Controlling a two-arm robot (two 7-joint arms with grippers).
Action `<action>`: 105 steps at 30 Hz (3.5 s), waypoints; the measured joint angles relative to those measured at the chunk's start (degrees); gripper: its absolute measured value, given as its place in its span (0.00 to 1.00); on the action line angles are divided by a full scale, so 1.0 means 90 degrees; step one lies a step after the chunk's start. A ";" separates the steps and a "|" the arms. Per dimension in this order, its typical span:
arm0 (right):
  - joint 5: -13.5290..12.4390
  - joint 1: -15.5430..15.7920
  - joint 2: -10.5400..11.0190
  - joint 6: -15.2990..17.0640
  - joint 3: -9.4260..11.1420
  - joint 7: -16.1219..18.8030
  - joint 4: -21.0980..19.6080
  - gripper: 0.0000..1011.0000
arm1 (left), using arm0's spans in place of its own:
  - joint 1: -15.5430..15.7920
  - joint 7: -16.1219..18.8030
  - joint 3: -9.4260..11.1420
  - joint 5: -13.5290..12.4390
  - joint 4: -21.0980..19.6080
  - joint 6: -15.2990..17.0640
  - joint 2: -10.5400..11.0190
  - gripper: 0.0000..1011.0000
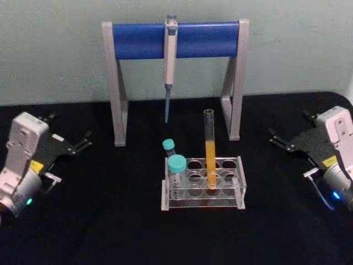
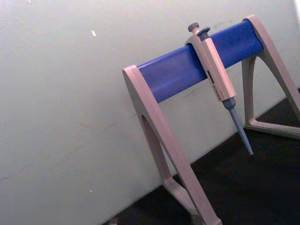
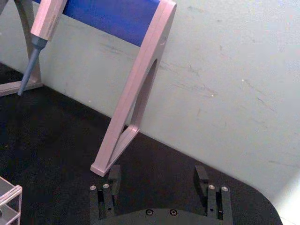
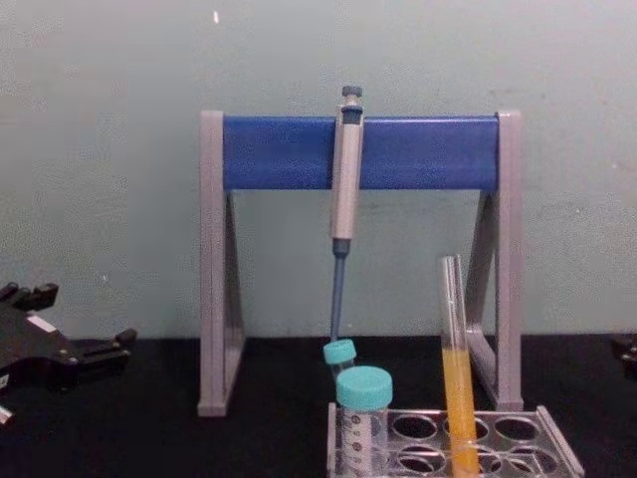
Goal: Pick up the test tube from the test tube rack, shake it, then place it back into the test tube rack.
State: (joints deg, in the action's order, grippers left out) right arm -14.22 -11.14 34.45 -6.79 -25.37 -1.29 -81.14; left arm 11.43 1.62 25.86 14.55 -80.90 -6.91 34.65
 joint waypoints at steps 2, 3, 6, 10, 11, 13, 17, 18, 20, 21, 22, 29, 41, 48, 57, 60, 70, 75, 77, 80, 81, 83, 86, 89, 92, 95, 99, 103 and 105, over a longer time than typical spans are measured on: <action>0.0011 0.0023 -0.0003 0.0018 0.0030 0.0026 -0.0027 0.99 | 0.0000 0.0000 0.0000 0.0000 0.0000 0.0000 0.0000 0.99; 0.0013 0.0059 0.0000 0.0040 0.0058 0.0066 -0.0074 0.99 | 0.0000 0.0000 0.0000 0.0000 0.0000 0.0000 0.0000 0.99; -0.0009 0.0169 0.0026 0.0099 0.0127 0.0152 -0.0213 0.99 | 0.0000 0.0000 0.0000 0.0000 0.0000 0.0000 0.0000 0.99; -0.0159 0.0348 0.0067 0.0206 0.0235 0.0296 -0.0455 0.99 | 0.0000 0.0000 0.0000 0.0000 0.0000 0.0000 0.0000 0.99; -0.0190 0.0379 0.0072 0.0225 0.0253 0.0323 -0.0499 0.99 | 0.0000 0.0000 0.0000 0.0000 0.0000 0.0000 0.0000 0.99; -0.0327 0.0510 0.0101 0.0295 0.0328 0.0447 -0.0678 0.99 | 0.0000 0.0000 0.0000 0.0000 0.0000 0.0000 0.0000 0.99; -0.0585 0.0714 0.0129 0.0421 0.0441 0.0675 -0.0974 0.99 | 0.0000 0.0000 0.0000 0.0000 0.0000 0.0000 0.0000 0.99; -0.0670 0.0783 0.0133 0.0469 0.0481 0.0753 -0.1077 0.99 | 0.0000 0.0000 0.0000 0.0000 0.0000 0.0000 0.0000 0.99; -0.0760 0.0846 0.0133 0.0521 0.0519 0.0841 -0.1173 0.99 | 0.0000 0.0000 0.0000 0.0000 0.0000 0.0000 0.0000 0.99; -0.0834 0.0886 0.0130 0.0571 0.0544 0.0917 -0.1250 0.99 | 0.0000 0.0000 0.0000 0.0000 0.0000 0.0000 0.0000 0.99; -0.0834 0.0886 0.0130 0.0571 0.0544 0.0917 -0.1250 0.99 | 0.0000 0.0000 0.0000 0.0000 0.0000 0.0000 0.0000 0.99; -0.1238 0.0958 0.0030 0.0942 0.0599 0.1444 -0.1502 0.99 | 0.0000 0.0000 0.0000 0.0000 0.0000 0.0000 0.0000 0.99; -0.1452 0.0691 -0.0244 0.1414 0.0417 0.2240 -0.1489 0.99 | 0.0000 0.0000 0.0000 0.0000 0.0000 0.0000 0.0000 0.99; -0.1397 0.0402 -0.0455 0.1599 0.0280 0.2506 -0.1250 0.99 | 0.0000 0.0000 0.0000 0.0000 0.0000 0.0000 0.0000 0.99; -0.1102 -0.0065 -0.0825 0.1741 0.0072 0.2663 -0.0763 0.99 | 0.0000 0.0000 0.0000 0.0000 0.0000 0.0000 0.0000 0.99; -0.1033 -0.0201 -0.0947 0.1739 0.0035 0.2683 -0.0588 0.99 | 0.0000 0.0000 0.0000 0.0000 0.0000 0.0000 0.0000 0.99; -0.0997 -0.0486 -0.1266 0.1723 0.0014 0.2803 -0.0156 0.99 | 0.0000 0.0000 0.0000 0.0000 0.0000 0.0000 0.0000 0.99; -0.1028 -0.0548 -0.1345 0.1715 0.0016 0.2850 -0.0073 0.99 | 0.0000 0.0000 0.0000 0.0000 0.0000 0.0000 0.0000 0.99; -0.1049 -0.0558 -0.1363 0.1709 0.0019 0.2866 -0.0061 0.99 | 0.0000 0.0000 0.0000 0.0000 0.0000 0.0000 0.0000 0.99; -0.1093 -0.0566 -0.1389 0.1682 0.0028 0.2900 -0.0047 0.99 | 0.0000 0.0000 0.0000 0.0000 0.0000 0.0000 0.0000 0.99; -0.1093 -0.0566 -0.1388 0.1682 0.0029 0.2900 -0.0047 0.99 | 0.0000 0.0000 0.0000 0.0000 0.0000 0.0000 0.0000 0.99; -0.1092 -0.0566 -0.1385 0.1682 0.0029 0.2900 -0.0048 0.99 | 0.0000 0.0000 0.0000 0.0000 0.0000 0.0000 0.0000 0.99; -0.1090 -0.0565 -0.1382 0.1682 0.0029 0.2899 -0.0049 0.99 | 0.0000 0.0000 0.0000 0.0000 0.0000 0.0000 0.0000 0.99; -0.1088 -0.0563 -0.1378 0.1682 0.0029 0.2893 -0.0053 0.99 | 0.0000 0.0000 0.0000 0.0000 0.0000 0.0000 0.0000 0.99; -0.1087 -0.0562 -0.1376 0.1682 0.0028 0.2889 -0.0055 0.99 | 0.0000 0.0000 0.0000 0.0000 0.0000 0.0000 0.0000 0.99; -0.1086 -0.0561 -0.1374 0.1682 0.0028 0.2885 -0.0056 0.99 | 0.0000 0.0000 0.0000 0.0000 0.0000 0.0000 0.0000 0.99; -0.1084 -0.0558 -0.1372 0.1682 0.0028 0.2882 -0.0060 0.92 | 0.0000 0.0000 0.0000 0.0000 0.0000 0.0000 0.0000 0.99; -0.1083 -0.0556 -0.1370 0.1684 0.0028 0.2880 -0.0062 0.85 | 0.0000 0.0000 0.0000 0.0000 0.0000 0.0000 0.0000 0.99; -0.1081 -0.0555 -0.1369 0.1684 0.0028 0.2878 -0.0063 0.78 | 0.0000 0.0000 0.0000 0.0000 0.0000 0.0000 0.0000 0.99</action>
State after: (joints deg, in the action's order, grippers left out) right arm -23.95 -16.14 22.13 8.37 -25.12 24.61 -81.70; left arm 11.43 1.62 25.86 14.54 -80.90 -6.91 34.65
